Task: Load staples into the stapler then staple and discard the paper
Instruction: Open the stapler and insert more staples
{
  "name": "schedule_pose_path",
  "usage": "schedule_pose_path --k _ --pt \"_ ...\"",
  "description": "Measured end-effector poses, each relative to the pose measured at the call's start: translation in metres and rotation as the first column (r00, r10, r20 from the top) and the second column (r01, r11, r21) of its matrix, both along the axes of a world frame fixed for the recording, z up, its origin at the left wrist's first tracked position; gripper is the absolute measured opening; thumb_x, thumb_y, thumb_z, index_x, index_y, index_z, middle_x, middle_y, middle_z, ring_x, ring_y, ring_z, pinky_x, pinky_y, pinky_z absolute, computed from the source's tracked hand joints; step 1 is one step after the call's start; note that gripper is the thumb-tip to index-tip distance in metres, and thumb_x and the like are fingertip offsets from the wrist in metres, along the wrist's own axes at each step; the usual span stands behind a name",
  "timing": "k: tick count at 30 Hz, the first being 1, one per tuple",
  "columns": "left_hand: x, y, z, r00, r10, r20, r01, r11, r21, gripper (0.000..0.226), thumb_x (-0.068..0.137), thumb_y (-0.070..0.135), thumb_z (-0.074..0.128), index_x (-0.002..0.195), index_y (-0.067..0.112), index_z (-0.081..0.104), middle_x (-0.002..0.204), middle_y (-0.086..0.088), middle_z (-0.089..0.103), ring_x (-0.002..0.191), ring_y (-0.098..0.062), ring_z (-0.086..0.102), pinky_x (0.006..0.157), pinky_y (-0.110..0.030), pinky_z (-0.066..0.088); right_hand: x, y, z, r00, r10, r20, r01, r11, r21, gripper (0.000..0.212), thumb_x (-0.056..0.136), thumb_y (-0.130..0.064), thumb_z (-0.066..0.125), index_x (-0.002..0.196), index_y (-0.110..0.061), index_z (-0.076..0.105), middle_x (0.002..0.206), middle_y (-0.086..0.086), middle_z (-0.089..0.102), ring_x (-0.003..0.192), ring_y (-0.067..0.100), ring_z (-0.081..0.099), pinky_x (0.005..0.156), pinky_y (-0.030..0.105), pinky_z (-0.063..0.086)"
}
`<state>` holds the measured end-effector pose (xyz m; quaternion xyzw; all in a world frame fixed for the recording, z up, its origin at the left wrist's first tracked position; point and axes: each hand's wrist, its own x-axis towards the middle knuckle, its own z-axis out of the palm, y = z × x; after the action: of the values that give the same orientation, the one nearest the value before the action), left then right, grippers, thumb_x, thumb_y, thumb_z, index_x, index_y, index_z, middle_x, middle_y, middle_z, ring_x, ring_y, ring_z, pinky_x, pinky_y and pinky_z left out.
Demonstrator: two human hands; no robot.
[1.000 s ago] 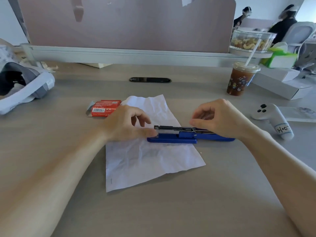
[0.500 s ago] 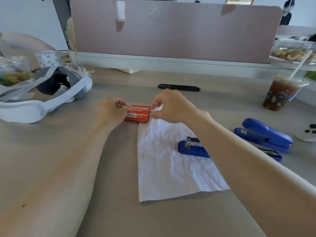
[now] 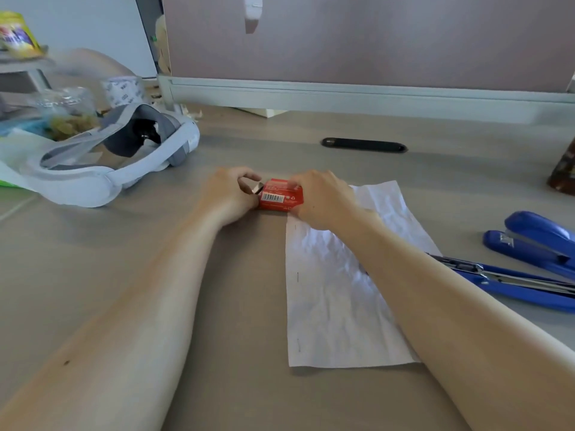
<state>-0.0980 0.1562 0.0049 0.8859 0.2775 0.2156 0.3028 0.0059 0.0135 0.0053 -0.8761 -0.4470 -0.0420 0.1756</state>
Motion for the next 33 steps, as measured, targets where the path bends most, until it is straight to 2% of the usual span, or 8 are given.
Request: schedule_pose_path --k 5,8,15,19,23,27,30,33 --pt "0.003 -0.005 -0.001 0.997 -0.040 -0.065 0.047 0.991 0.123 0.032 0.090 0.015 0.062 0.120 0.022 0.069 0.101 -0.012 0.069 0.100 -0.027 0.061 0.071 -0.019 0.031 0.001 -0.002 0.000 1.000 -0.001 0.010 0.001 1.000 -0.006 0.032 0.078 -0.024 0.069 0.109 -0.026 0.063 0.104 0.003 0.067 0.091 0.030 0.061 0.068 0.033 0.043" --pt "0.003 -0.004 -0.003 0.999 -0.008 -0.049 0.016 0.988 0.154 0.026 0.089 0.013 0.062 0.110 0.021 0.073 0.091 -0.009 0.068 0.097 -0.027 0.061 0.071 -0.020 0.031 0.000 -0.002 0.000 1.000 -0.001 0.005 0.001 1.000 -0.002 0.032 0.079 -0.026 0.069 0.110 -0.026 0.062 0.104 0.004 0.067 0.092 0.030 0.061 0.070 0.035 0.046" --pt "0.004 0.000 -0.006 0.992 0.064 0.106 -0.074 0.994 0.086 0.012 0.083 0.014 0.072 0.095 0.013 0.073 0.090 -0.003 0.065 0.082 -0.015 0.055 0.072 -0.019 0.036 -0.001 -0.006 0.001 1.000 0.002 -0.008 -0.002 1.000 0.013 0.023 0.080 -0.027 0.069 0.103 -0.023 0.063 0.097 0.003 0.066 0.085 0.029 0.060 0.065 0.033 0.041" --pt "0.001 -0.001 -0.002 0.973 0.104 0.208 -0.104 0.995 -0.012 0.015 0.083 0.016 0.073 0.098 0.015 0.073 0.089 0.001 0.066 0.082 -0.012 0.059 0.062 -0.011 0.037 -0.002 -0.006 0.003 1.000 -0.012 -0.016 0.012 1.000 -0.006 0.025 0.078 -0.025 0.069 0.103 -0.021 0.064 0.097 0.004 0.066 0.084 0.029 0.060 0.065 0.033 0.041" --pt "0.000 -0.006 0.006 0.948 0.098 0.304 -0.069 0.992 -0.105 0.014 0.084 0.010 0.067 0.094 0.020 0.072 0.092 0.001 0.072 0.087 -0.011 0.066 0.072 -0.010 0.045 -0.005 -0.008 0.010 1.000 -0.019 -0.016 0.019 1.000 -0.007 0.025 0.076 -0.025 0.070 0.100 -0.020 0.068 0.095 0.003 0.066 0.085 0.028 0.063 0.065 0.032 0.045" --pt "0.000 -0.022 0.014 0.927 0.034 0.373 0.027 0.987 -0.159 0.019 0.083 0.008 0.069 0.081 0.027 0.069 0.086 -0.003 0.075 0.081 -0.019 0.072 0.079 -0.031 0.057 -0.004 -0.014 0.028 0.992 -0.047 -0.117 0.064 0.987 0.146 0.032 0.074 -0.016 0.068 0.106 -0.023 0.072 0.106 0.002 0.071 0.095 0.026 0.066 0.080 0.038 0.055" --pt "-0.002 -0.038 0.024 0.893 -0.013 0.449 0.140 0.958 -0.252 0.020 0.083 0.006 0.070 0.078 0.026 0.069 0.080 0.004 0.076 0.074 -0.015 0.073 0.072 -0.027 0.057 -0.003 -0.028 0.045 0.965 -0.005 -0.262 0.084 0.953 0.292 0.026 0.078 -0.015 0.069 0.104 -0.017 0.075 0.103 -0.001 0.073 0.098 0.017 0.066 0.090 0.036 0.054" --pt "-0.003 -0.060 0.028 0.852 -0.121 0.509 0.304 0.906 -0.293 0.012 0.082 0.011 0.075 0.082 0.023 0.073 0.081 0.005 0.076 0.073 -0.010 0.071 0.068 -0.026 0.056 -0.007 -0.055 0.062 0.904 0.091 -0.417 0.092 0.912 0.400 0.011 0.081 -0.019 0.071 0.090 -0.019 0.077 0.085 -0.002 0.075 0.084 0.015 0.069 0.086 0.036 0.058"
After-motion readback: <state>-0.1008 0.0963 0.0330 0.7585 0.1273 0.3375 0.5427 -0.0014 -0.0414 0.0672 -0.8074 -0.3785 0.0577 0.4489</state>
